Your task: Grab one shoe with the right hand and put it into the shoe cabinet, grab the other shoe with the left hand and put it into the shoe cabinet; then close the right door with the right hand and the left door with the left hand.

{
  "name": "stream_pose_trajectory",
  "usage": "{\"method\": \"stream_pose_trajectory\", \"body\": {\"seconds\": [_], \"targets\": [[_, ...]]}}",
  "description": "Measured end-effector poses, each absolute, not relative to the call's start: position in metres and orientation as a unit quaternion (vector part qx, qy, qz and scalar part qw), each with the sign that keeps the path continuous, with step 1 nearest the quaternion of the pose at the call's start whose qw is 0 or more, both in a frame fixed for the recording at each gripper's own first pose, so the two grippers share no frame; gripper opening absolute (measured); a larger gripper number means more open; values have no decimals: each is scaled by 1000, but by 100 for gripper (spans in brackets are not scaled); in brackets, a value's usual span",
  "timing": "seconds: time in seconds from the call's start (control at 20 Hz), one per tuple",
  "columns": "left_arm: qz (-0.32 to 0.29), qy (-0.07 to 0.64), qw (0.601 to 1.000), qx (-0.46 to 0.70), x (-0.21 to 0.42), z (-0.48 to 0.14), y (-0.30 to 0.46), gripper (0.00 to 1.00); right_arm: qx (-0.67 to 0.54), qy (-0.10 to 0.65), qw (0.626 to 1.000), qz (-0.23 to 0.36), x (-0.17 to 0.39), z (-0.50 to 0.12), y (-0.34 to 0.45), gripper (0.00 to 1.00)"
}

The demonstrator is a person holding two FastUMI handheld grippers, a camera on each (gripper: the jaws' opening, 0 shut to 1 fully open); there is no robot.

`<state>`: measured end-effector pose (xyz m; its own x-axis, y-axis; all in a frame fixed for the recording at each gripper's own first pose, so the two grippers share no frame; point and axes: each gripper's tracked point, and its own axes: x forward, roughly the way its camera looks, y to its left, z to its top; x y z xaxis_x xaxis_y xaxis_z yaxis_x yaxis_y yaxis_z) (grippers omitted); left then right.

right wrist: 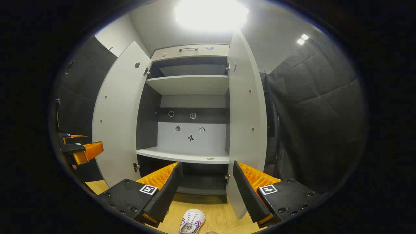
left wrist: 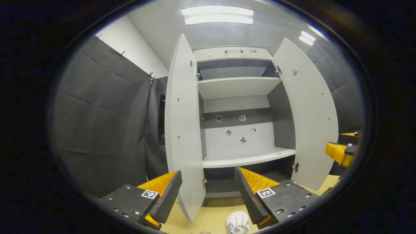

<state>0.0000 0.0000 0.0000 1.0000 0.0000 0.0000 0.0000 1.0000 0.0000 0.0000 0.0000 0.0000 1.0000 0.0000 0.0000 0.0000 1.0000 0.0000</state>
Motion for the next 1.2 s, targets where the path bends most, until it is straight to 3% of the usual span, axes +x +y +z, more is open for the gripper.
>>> {"method": "stream_pose_trajectory", "body": {"seconds": [0.85,1.2], "targets": [[9,-8,1000,9,2,-3,15,93,-4,15,1000,15,20,-13,18,98],[37,-11,999,22,-5,0,36,93,-4,84,996,44,43,-56,39,98]]}}
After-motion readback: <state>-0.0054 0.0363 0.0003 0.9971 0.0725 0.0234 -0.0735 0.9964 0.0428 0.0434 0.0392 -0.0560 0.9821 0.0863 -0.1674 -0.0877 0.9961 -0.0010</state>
